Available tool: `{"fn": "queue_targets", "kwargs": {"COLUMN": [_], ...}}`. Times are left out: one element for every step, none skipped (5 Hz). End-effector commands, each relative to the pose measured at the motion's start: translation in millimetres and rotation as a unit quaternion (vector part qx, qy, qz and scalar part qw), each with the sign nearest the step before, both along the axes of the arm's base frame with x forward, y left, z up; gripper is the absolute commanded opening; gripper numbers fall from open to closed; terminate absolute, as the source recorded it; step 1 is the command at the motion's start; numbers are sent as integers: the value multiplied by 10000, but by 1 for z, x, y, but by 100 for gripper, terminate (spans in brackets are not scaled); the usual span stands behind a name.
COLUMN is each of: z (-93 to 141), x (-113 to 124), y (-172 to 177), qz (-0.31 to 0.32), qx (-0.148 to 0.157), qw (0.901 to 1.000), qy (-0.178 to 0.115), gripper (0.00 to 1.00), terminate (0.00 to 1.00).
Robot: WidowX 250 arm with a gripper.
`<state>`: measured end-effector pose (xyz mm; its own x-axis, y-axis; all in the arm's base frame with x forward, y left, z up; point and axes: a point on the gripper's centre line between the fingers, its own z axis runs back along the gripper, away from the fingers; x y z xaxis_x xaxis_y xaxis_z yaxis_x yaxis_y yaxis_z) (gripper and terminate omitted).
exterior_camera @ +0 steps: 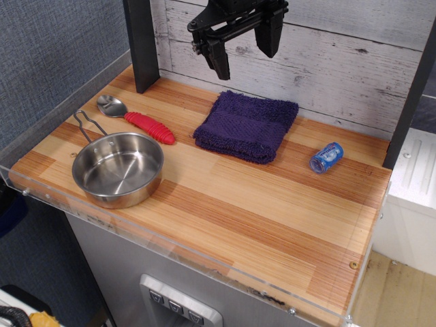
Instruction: Place the spoon on the front edge of the table
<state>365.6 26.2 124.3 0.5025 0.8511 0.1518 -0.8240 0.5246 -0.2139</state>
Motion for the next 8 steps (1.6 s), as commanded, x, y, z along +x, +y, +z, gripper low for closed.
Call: {"fn": "queue_targets", "kwargs": {"z": [0,0,-4,-7,-18,-29,-38,-50], "x": [0,-9,-14,-17,-21,-24,-26,-30], "y": [0,44,72,97,112,120,128,132], "qz": [0,582,901,1194,1341,1294,1333,1345], "qx": [0,-137,-30,56,169,407,519,573], "qw": [10000,9982,9959,9928,9908,9907,9897,9892], "qy": [0,39,62,43,-56,-94,-70,79], "gripper": [100,100,100,100,100,100,100,100], "terminate": [0,0,0,0,0,0,0,0]}}
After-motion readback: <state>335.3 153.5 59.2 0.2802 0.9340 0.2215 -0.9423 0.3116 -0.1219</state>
